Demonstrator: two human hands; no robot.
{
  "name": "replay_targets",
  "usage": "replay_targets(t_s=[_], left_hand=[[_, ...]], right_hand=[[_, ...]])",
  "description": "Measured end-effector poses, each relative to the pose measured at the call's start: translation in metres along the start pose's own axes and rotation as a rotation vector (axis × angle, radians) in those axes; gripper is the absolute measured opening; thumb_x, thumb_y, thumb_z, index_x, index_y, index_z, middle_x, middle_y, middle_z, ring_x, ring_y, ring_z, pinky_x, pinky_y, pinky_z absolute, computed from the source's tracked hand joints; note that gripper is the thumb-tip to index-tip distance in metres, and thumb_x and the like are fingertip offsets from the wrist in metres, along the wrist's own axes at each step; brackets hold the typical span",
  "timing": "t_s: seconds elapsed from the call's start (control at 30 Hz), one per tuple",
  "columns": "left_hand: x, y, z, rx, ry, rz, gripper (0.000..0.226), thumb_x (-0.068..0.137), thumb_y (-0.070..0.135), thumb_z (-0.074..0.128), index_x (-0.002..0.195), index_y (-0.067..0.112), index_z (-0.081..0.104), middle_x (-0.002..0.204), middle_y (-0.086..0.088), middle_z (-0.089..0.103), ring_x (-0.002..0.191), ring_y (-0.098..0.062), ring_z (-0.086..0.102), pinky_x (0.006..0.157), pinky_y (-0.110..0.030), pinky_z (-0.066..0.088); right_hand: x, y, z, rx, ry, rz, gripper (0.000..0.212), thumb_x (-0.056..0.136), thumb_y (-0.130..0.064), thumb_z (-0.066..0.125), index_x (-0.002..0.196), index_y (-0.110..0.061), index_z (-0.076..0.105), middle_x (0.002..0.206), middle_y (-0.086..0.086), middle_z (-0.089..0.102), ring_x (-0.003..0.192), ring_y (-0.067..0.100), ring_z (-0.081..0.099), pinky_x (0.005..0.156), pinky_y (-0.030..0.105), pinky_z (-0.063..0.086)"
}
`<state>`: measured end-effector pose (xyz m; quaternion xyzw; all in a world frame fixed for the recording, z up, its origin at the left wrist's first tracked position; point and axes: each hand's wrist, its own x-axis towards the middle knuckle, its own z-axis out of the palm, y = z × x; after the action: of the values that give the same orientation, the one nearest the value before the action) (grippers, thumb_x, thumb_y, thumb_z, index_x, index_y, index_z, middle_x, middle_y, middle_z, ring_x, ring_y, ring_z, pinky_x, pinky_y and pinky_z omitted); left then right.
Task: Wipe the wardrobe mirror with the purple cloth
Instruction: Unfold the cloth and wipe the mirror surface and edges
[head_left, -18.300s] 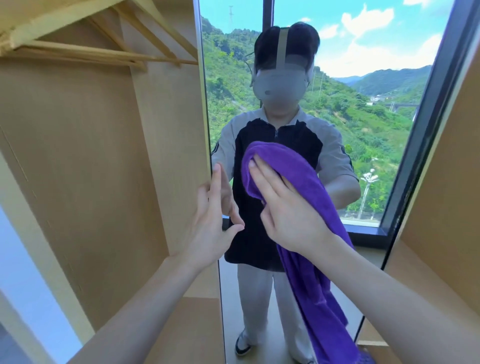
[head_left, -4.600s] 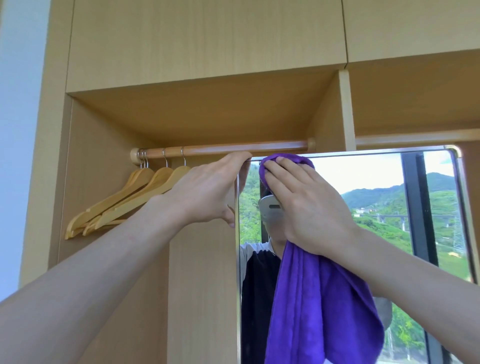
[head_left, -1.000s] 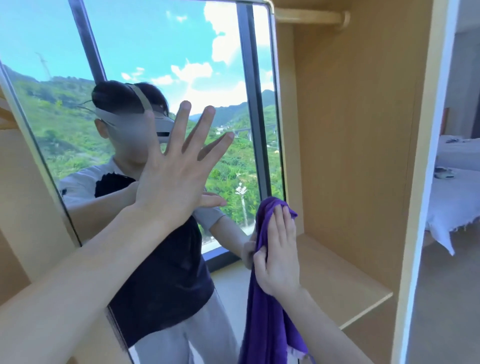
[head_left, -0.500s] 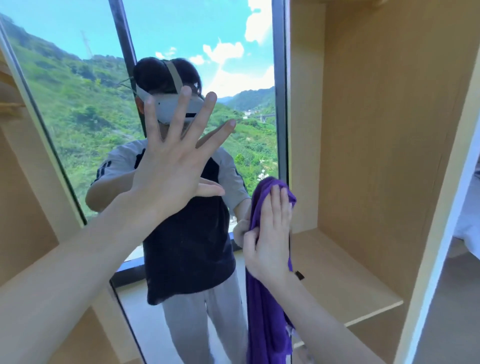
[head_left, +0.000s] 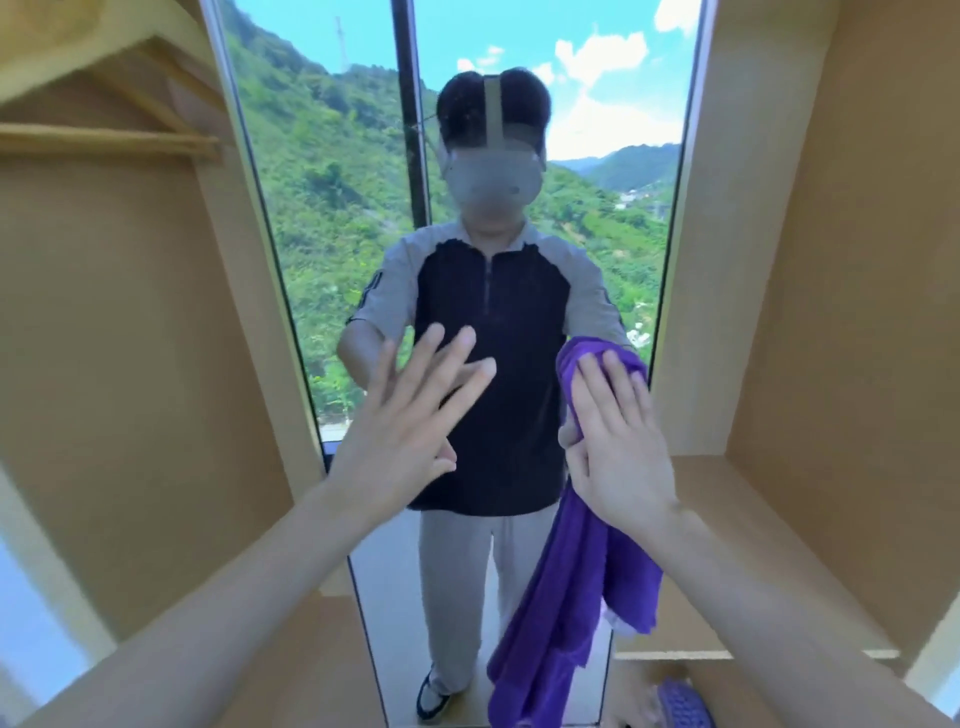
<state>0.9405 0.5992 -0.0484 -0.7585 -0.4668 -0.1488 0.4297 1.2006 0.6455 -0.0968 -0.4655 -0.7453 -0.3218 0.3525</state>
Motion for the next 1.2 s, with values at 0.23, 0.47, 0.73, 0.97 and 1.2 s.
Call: replay_targets(t_s=[0.23,0.47,0.73,0.97,1.2], left_hand=[[-0.052,0.009,0.016,0.065,-0.047,-0.184,0.111,0.073,0.037,0.087,0.164,0.024,0.025,0.173,-0.011,0.011,0.158,-0.039,0.014,0.120,-0.066,0.024],[-0.070,-0.029,0.011,-0.070,-0.053,-0.405,0.113,0.071,0.031,0.091,0.163,0.024,0.026,0.165,-0.027,0.026,0.148,-0.055,0.029,0.111,-0.071,0.036],[-0.077,-0.037,0.010,-0.976,0.162,-0.624,0.123,0.080,0.003,0.084,0.156,0.048,-0.001,0.149,0.049,0.020,0.131,0.009,0.047,0.098,-0.031,0.057],[-0.079,-0.041,0.014,-1.096,0.040,-0.687,0.115,0.082,0.004,0.078,0.155,0.054,0.006,0.124,0.049,0.047,0.121,0.020,0.046,0.113,-0.021,0.039],[-0.090,-0.049,0.015,-1.138,-0.077,-0.648,0.129,0.085,0.013,0.082,0.158,0.043,-0.020,0.116,0.055,0.044,0.113,0.021,0.050,0.103,-0.027,0.040]], right_hand=[[-0.016,-0.029,0.014,-0.049,-0.190,-0.343,0.080,0.074,-0.014,0.054,0.153,-0.008,0.039,0.163,0.006,0.033,0.151,0.030,0.023,0.124,0.048,0.015],[0.048,-0.039,-0.006,0.134,0.012,-0.036,0.074,0.077,-0.010,0.041,0.150,-0.007,0.032,0.162,0.008,0.029,0.153,0.030,0.017,0.127,0.044,0.005],[0.074,-0.091,0.006,0.047,0.116,-0.039,0.078,0.076,-0.016,0.044,0.152,-0.009,0.028,0.164,0.007,0.022,0.153,0.029,0.011,0.125,0.046,0.000],[-0.012,-0.149,0.061,-0.166,-0.221,-0.504,0.080,0.078,-0.020,0.051,0.155,-0.010,0.029,0.162,0.004,0.030,0.153,0.027,0.008,0.126,0.044,-0.008],[0.015,-0.128,0.045,-0.141,-0.231,-0.746,0.072,0.078,-0.016,0.049,0.150,-0.010,0.045,0.160,0.002,0.040,0.150,0.024,0.024,0.127,0.041,-0.006]])
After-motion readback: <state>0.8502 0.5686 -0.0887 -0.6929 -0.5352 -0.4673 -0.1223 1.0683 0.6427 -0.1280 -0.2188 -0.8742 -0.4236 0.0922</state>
